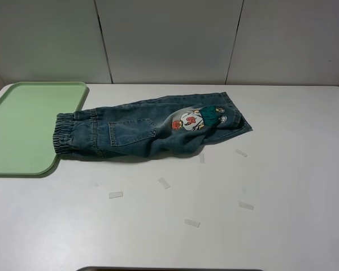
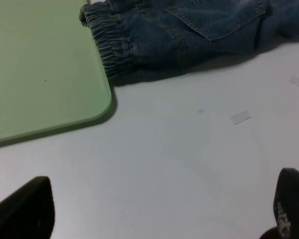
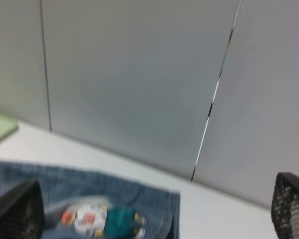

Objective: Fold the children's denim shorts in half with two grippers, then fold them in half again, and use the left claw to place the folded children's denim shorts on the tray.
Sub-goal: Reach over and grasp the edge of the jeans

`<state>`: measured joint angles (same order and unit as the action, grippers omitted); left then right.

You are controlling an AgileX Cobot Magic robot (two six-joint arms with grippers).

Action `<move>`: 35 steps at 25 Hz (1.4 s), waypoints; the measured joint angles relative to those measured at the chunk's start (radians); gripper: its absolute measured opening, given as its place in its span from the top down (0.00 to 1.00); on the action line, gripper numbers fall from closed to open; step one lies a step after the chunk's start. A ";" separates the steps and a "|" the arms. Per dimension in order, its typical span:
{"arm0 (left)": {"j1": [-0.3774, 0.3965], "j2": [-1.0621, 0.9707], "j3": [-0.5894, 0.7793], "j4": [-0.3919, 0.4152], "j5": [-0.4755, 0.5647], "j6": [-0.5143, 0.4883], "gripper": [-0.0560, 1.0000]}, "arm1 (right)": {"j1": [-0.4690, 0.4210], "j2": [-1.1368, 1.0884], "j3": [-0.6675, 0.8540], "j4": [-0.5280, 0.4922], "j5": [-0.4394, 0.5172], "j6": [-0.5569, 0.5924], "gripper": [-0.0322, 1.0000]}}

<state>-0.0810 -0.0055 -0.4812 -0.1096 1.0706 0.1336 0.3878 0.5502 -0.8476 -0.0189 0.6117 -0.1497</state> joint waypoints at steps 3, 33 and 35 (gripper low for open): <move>0.000 0.000 0.000 0.000 -0.001 0.000 0.12 | 0.000 0.083 0.001 0.006 -0.011 0.004 0.30; 0.000 0.000 0.000 0.000 -0.001 0.001 0.12 | -0.125 1.072 -0.397 0.183 -0.050 -0.159 0.30; 0.000 0.000 0.000 0.000 -0.001 0.001 0.12 | -0.169 1.133 -0.449 0.183 -0.001 -0.164 0.30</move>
<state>-0.0810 -0.0055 -0.4812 -0.1096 1.0698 0.1347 0.2187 1.6829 -1.2967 0.1646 0.6106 -0.3141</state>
